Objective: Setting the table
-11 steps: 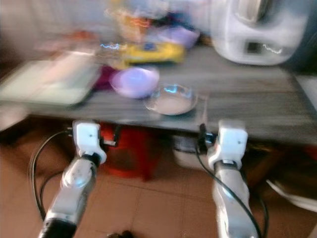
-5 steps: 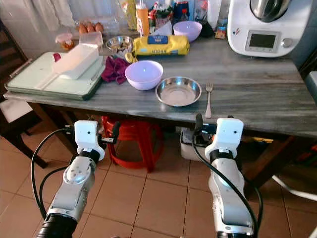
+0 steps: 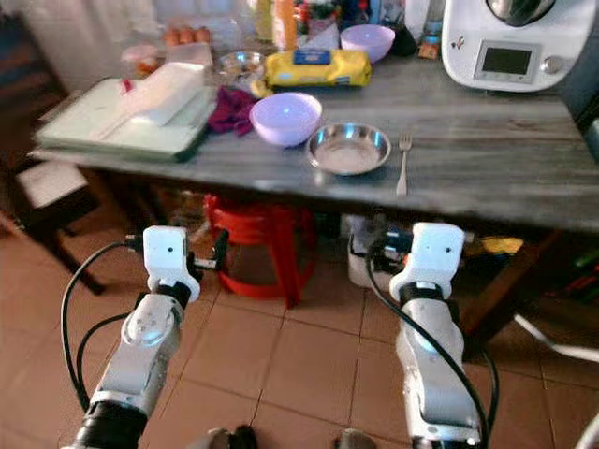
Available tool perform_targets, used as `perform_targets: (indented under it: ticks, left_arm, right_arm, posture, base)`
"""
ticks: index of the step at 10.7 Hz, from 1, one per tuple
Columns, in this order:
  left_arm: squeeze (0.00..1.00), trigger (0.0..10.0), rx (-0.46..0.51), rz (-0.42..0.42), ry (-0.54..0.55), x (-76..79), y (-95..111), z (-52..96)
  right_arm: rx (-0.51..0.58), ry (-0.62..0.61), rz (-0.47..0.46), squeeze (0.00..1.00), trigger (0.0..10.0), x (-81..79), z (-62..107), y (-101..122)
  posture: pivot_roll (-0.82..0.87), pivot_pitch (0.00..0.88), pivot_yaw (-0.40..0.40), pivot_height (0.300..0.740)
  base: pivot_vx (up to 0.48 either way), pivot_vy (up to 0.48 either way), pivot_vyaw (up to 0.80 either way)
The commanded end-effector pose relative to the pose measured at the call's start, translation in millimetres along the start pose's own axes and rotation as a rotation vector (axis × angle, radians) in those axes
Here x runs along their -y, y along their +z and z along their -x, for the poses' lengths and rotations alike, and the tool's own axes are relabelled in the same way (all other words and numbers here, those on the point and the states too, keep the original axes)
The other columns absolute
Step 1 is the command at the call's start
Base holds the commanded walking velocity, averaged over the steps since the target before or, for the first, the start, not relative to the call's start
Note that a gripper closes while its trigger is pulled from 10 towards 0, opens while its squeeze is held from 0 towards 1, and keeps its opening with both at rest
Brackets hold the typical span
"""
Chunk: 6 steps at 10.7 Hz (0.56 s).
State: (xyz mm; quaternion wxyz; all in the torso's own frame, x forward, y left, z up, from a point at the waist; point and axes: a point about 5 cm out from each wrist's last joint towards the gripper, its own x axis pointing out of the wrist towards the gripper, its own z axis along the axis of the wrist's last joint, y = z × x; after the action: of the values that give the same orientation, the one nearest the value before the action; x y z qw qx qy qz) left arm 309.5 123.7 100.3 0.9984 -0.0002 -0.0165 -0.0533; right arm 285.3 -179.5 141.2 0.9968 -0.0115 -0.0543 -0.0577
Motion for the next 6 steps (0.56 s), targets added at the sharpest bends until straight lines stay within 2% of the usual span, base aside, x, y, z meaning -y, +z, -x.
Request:
perform_targets:
  ticks: [1, 6]
  left_arm:
    - [0.00, 10.0, 0.005, -0.017, -0.005, -1.8, 1.5, -1.9]
    - [0.00, 10.0, 0.009, -0.031, -0.023, 0.3, 0.6, -1.7]
  right_arm:
    - [-0.002, -0.007, -0.003, 0.00, 10.0, 0.6, 1.0, -1.4]
    - [0.006, -0.020, 0.007, 0.00, 10.0, 5.4, -1.0, -0.5]
  posture:
    - [-0.23, 0.081, 0.092, 0.740]
    - [-0.23, 0.072, 0.089, 0.740]
  base:
    - [-0.289, 0.000, 0.00]
    - [-0.271, 0.000, 0.00]
